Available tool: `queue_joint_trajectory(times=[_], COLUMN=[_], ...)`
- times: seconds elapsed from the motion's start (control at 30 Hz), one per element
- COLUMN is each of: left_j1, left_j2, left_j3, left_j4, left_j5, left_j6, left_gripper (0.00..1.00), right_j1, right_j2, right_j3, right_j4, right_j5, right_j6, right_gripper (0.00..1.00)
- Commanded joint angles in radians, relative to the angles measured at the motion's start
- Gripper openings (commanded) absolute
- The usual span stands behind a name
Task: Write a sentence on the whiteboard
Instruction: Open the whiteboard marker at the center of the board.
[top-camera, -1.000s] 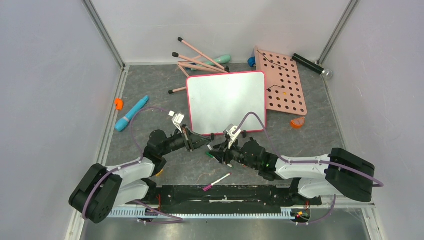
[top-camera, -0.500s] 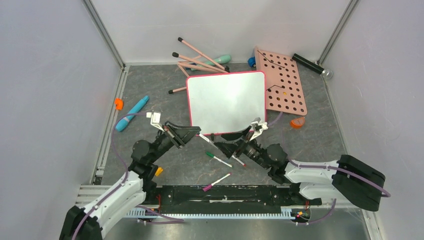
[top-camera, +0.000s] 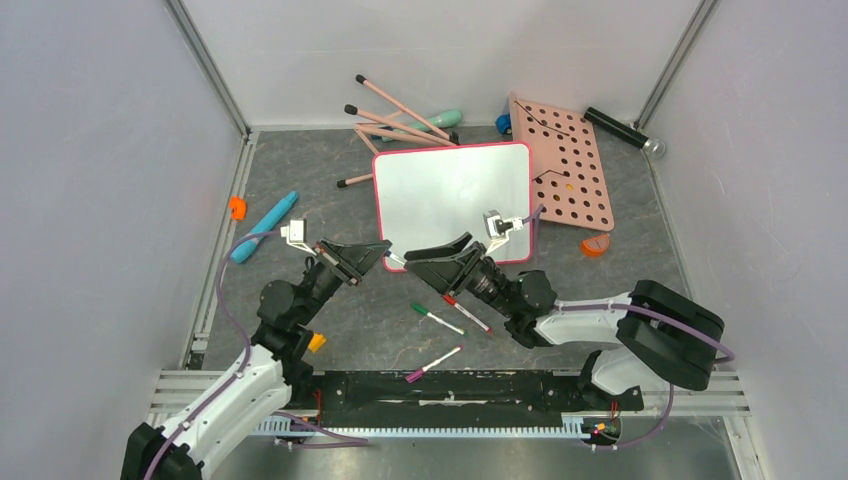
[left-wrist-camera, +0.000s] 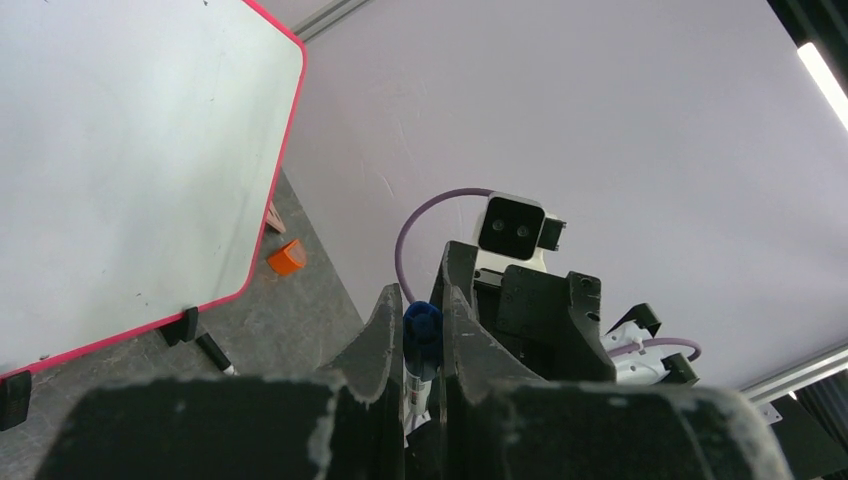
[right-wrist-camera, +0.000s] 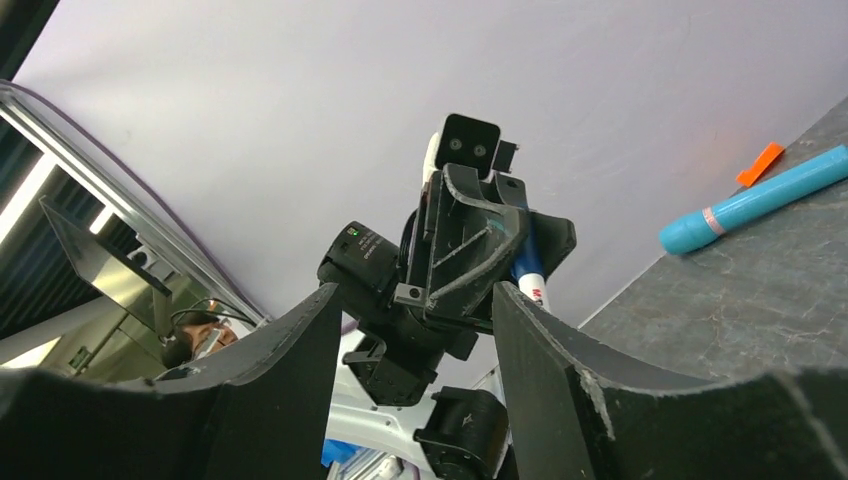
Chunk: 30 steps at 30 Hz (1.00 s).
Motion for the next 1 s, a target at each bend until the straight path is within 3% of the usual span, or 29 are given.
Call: queue_joint_trajectory(times=[0.0, 0.13, 0.37, 0.53, 0.83, 0.97], left_j1=[-0.003, -0.003, -0.003, -0.002, -0.003, -0.003], left_j2=[-0.030, -0.083, -0.118, -0.064, -0.006, 0.005], left_j3=[0.070, 0.097, 0.118, 0.137, 0.146, 0.144], left_j4=[-0.036, -0.131, -0.198, -0.175, -0.090, -0.085], left_j5=[-0.009, -0.011, -0.021, 0.021, 0.050, 0.055], left_j6=[-0.002, 0.062, 0.100, 0.115, 0.136, 0.131], left_gripper=[0.02, 0.02, 0.02, 0.02, 0.02, 0.02], right_j1=[0.002, -0.018, -0.050, -0.051, -0.048, -0.048], right_j2=[0.018, -0.012, -0.090, -0.045, 0.073, 0.098], right_j3=[0.016, -0.049, -0.075, -0.028, 0.026, 0.033], right_j4=[0.100, 0.132, -0.002, -0.038, 0.076, 0.116], right_j5=[-0.034, 0.010, -0.004, -0.083, -0.163, -0.172], right_j6=[0.060, 0.051, -0.021, -0.013, 0.085, 0.107], right_gripper=[0.59, 0.63, 0.67, 0.61, 0.54, 0.41])
